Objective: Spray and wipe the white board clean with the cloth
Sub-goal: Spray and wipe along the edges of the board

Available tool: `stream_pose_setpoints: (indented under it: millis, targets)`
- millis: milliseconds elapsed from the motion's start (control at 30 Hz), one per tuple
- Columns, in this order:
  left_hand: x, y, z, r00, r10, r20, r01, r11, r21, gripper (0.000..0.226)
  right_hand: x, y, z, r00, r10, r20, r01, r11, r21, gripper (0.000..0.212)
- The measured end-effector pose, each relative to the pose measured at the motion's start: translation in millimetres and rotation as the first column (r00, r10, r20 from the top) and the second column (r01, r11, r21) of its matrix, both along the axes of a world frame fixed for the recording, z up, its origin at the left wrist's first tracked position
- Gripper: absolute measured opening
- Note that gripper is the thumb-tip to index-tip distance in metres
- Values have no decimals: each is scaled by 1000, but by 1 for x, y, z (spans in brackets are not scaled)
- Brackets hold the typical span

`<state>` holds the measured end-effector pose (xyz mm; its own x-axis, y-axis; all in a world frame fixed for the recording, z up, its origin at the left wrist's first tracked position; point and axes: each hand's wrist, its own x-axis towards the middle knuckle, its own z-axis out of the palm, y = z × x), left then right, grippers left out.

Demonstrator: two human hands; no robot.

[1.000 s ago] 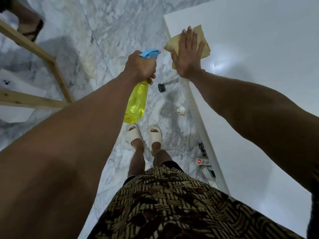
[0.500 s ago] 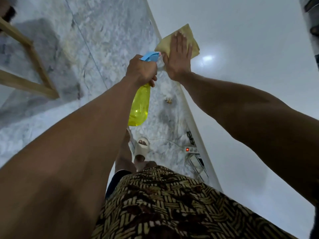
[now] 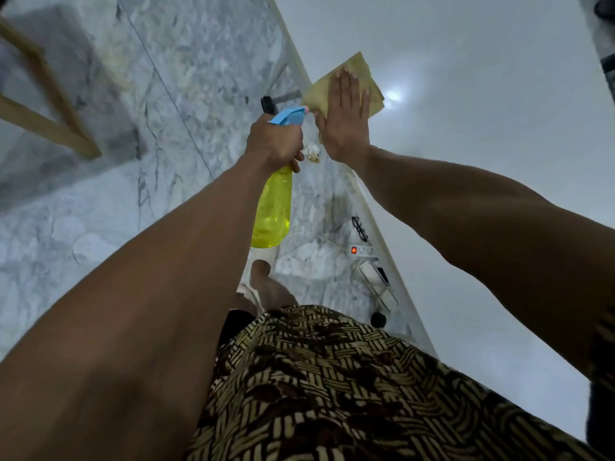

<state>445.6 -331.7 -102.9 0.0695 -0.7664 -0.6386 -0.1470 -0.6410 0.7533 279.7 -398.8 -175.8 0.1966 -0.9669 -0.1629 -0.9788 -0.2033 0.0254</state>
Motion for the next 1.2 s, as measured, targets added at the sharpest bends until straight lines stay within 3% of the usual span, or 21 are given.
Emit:
stream_pose_setpoints:
  millis: [100,333,767,1000,1200]
  targets:
    - [-16,27,1,1000,-20,-6,20,1000,-16,52,-16,29,3,1000,-8,9,8,1000,-1,70]
    - [-60,94,-4,996,-77,55,76,997,16,23,-64,113,8,999,-33,11,33,999,-5,69]
    - [-158,233,-4,995,-97,22,97,995,9,45,-157,254,8,999,-29,-30,29,1000,8,71]
    - [-212,305,-5,997,-41,68,39,999,23,26,-200,321,8,999,-3,-42,3,1000,8,70]
    - [-251,368,-7,999,-14,50,14,1000,13,35,-242,388,8,999,-9,-37,9,1000,-4,70]
